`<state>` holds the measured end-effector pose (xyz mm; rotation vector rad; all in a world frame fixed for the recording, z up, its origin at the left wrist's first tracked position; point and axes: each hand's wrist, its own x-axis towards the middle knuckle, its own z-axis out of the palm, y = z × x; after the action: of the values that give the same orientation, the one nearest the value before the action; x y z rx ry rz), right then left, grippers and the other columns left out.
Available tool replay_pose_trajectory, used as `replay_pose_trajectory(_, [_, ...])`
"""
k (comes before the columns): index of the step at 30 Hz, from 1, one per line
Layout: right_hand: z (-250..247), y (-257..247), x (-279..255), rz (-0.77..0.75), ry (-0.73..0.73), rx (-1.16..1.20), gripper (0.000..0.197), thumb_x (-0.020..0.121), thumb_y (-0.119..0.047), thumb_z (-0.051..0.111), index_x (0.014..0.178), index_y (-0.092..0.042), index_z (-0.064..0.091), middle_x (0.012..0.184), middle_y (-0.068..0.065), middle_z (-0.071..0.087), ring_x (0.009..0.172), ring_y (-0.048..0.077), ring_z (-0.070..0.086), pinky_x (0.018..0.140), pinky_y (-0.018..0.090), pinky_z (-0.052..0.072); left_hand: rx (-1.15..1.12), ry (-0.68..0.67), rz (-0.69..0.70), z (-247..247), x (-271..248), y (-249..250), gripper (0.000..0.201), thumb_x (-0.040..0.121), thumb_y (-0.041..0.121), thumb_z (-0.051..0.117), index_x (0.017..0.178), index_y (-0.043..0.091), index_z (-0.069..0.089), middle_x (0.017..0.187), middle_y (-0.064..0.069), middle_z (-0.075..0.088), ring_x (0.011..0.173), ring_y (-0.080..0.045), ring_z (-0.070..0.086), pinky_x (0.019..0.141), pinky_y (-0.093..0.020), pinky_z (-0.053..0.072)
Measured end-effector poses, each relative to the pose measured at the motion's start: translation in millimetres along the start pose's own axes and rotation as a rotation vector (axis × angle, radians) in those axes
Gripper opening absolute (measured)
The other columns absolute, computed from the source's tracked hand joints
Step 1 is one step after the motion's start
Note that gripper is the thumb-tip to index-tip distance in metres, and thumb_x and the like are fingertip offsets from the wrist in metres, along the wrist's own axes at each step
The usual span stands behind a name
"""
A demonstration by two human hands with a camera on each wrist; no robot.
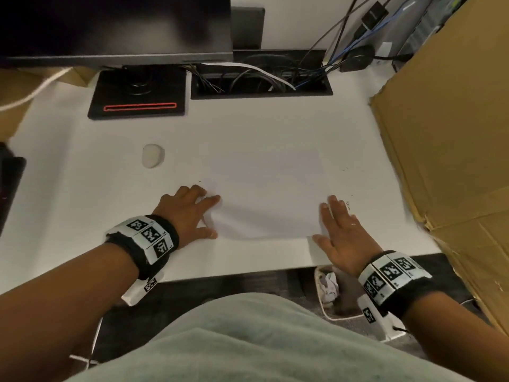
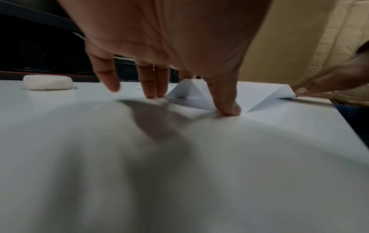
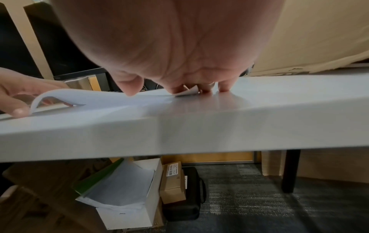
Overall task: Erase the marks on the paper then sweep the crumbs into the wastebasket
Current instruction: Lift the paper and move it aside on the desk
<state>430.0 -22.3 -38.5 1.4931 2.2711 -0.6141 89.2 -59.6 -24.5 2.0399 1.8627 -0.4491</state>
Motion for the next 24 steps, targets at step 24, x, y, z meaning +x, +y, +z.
replay_pose_trajectory(24, [1,6,3,-0.026,-0.032,0.002,0.099,0.067,-0.068,-0.012,0.153,-0.019,-0.015,0.151,0.003,-0.036,0.145,0.018,-0.024,0.113,0.03,-0.012,-1.099,0.195,-0.447,-2,6,17,0.086,0.082,0.014,0.07,0.15,0.017,0.016,0.112,-0.002,0.057,0.104,-0.026,0.058,0.097,-0.04,0.045])
